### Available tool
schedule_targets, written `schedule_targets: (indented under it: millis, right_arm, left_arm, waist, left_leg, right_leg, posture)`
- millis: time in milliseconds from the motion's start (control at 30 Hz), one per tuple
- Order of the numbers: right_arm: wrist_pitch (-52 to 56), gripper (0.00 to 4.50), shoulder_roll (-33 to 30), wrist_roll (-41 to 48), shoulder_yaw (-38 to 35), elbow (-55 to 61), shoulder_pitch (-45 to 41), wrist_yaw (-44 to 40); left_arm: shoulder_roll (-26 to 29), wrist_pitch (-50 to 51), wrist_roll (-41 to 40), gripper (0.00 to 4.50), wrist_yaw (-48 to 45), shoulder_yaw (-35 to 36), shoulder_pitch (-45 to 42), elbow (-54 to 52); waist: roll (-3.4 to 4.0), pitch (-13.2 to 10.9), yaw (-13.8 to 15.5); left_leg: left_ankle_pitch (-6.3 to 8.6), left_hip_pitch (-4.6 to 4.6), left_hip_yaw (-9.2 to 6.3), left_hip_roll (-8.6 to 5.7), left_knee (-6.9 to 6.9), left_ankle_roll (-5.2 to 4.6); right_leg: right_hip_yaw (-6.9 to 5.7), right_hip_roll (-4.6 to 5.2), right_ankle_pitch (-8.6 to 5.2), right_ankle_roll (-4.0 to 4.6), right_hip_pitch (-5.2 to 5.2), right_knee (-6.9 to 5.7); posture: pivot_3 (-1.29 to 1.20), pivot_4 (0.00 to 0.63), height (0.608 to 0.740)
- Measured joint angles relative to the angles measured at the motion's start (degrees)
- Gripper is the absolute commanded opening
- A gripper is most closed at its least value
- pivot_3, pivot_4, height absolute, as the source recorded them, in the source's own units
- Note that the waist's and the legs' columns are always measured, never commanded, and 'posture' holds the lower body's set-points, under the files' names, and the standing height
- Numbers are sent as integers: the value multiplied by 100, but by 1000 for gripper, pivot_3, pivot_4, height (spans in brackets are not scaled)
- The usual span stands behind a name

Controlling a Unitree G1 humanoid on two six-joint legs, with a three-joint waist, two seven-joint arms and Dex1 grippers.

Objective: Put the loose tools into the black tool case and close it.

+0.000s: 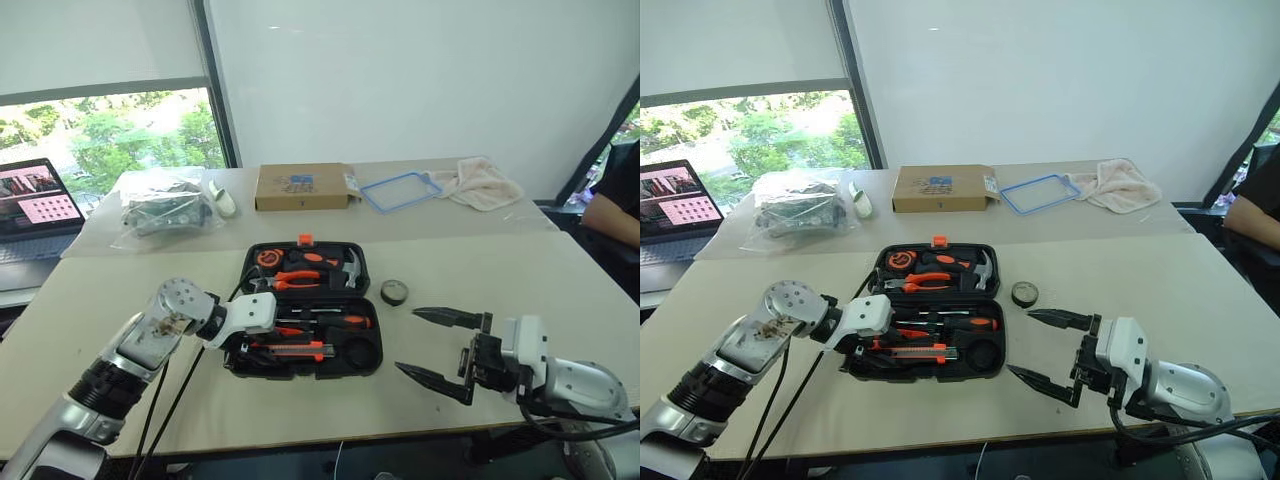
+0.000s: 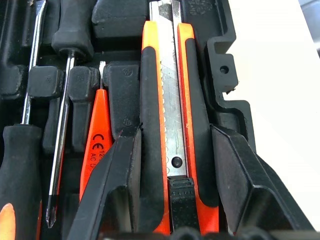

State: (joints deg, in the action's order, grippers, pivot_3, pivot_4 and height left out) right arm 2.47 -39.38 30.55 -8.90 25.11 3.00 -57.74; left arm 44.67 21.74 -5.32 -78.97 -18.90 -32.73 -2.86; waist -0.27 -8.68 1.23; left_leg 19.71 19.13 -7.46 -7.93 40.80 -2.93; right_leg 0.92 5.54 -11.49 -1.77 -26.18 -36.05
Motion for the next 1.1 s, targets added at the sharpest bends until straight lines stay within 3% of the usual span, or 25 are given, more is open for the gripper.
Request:
schedule_targets:
  millis: [233,267,333,433,667,767,833,1100]
  right_arm:
    - [0,4500,1,-1,12,-2,4,-57]
    - [0,4500,8,-1,14,-2,4,-57]
    - [0,4500,26,-1,29,-2,5,-55]
    - [0,4500,43,-1,69,-1,6,-55]
    - [2,4500,43,-1,86,-2,16,-65]
    - [2,4500,43,-1,112,-3,7,-65]
    - [2,4500,46,-2,126,-7,9,-63]
    - [2,4500,83,-11,160,-12,3,-7]
  left_arm:
    - [-65,66,-30,1597,87,40,116,-38]
    - [-114,68,-55,2598,113,68,136,-15]
    - [-178,44,-93,2986,163,122,174,-7]
    - [-266,-63,-170,4172,246,241,185,29]
    - [-476,-156,-1105,4172,25,876,162,150]
    - [-413,-430,-1182,3547,5,1071,101,262]
    - [-231,-807,-1080,2661,-142,1070,215,422]
    - [-325,-1291,-1023,11,-167,991,639,521]
  waist:
    - [5,4,4]
    - [6,4,23]
    - [6,4,48]
    - [5,5,76]
    - [0,1,55]
    - [0,2,21]
    - [0,2,-16]
    - [0,1,-36]
  left_leg:
    - [0,-4,0,0,0,0]
    - [0,-4,0,-1,1,0]
    - [0,-4,0,-1,4,0]
    - [0,-2,1,-2,5,0]
    - [1,12,0,-2,4,-1]
    - [1,8,0,-1,4,-1]
    - [1,8,1,0,4,0]
    - [1,10,1,-1,6,-1]
  right_leg:
    - [1,1,0,0,2,-1]
    - [1,1,0,0,3,-1]
    - [0,2,0,-1,5,-1]
    - [1,2,2,-2,3,1]
    - [-7,0,2,-1,-13,5]
    - [-6,2,3,0,-9,5]
    - [-5,0,4,2,-10,4]
    - [-6,1,5,1,-9,4]
  posture:
    - [0,150,740]
    - [0,150,740]
    - [0,150,740]
    - [0,150,740]
    - [0,150,740]
    - [0,150,740]
    - [0,150,740]
    - [0,150,740]
